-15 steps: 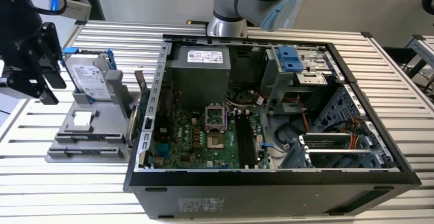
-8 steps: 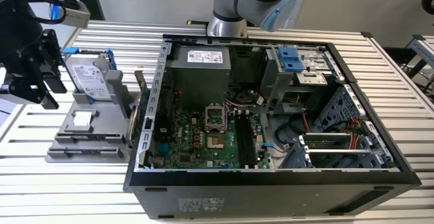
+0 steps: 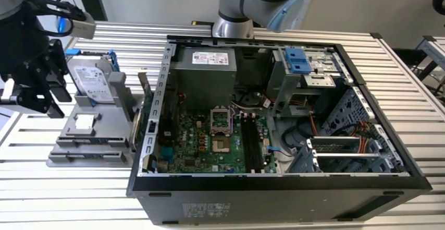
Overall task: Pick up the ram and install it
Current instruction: 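Pick up the ram and move it above insertion slot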
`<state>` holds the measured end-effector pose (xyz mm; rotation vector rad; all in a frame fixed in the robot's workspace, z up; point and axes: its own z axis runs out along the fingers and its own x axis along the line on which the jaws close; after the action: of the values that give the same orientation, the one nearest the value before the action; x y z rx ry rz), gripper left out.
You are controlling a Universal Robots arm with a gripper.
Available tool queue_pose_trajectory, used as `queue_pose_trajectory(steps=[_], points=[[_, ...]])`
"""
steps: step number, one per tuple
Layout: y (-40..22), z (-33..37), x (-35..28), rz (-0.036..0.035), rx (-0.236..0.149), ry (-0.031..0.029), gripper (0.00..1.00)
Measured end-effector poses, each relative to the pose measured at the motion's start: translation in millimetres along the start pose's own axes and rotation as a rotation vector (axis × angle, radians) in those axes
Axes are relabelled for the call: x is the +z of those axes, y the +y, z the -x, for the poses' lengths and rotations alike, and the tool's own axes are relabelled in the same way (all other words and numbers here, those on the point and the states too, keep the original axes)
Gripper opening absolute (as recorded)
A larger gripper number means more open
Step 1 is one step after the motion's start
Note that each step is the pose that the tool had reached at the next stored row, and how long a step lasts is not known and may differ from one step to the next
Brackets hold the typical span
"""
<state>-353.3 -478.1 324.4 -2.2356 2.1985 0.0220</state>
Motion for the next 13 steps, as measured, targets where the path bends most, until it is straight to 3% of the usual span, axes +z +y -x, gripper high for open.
queue_pose_trajectory(steps=[5,13], points=[[0.0,-0.1,4.8,0.0000,0.000,0.0000,1.00],[-0.1,-0.2,18.2,-0.0001,0.000,-0.0001,1.00]])
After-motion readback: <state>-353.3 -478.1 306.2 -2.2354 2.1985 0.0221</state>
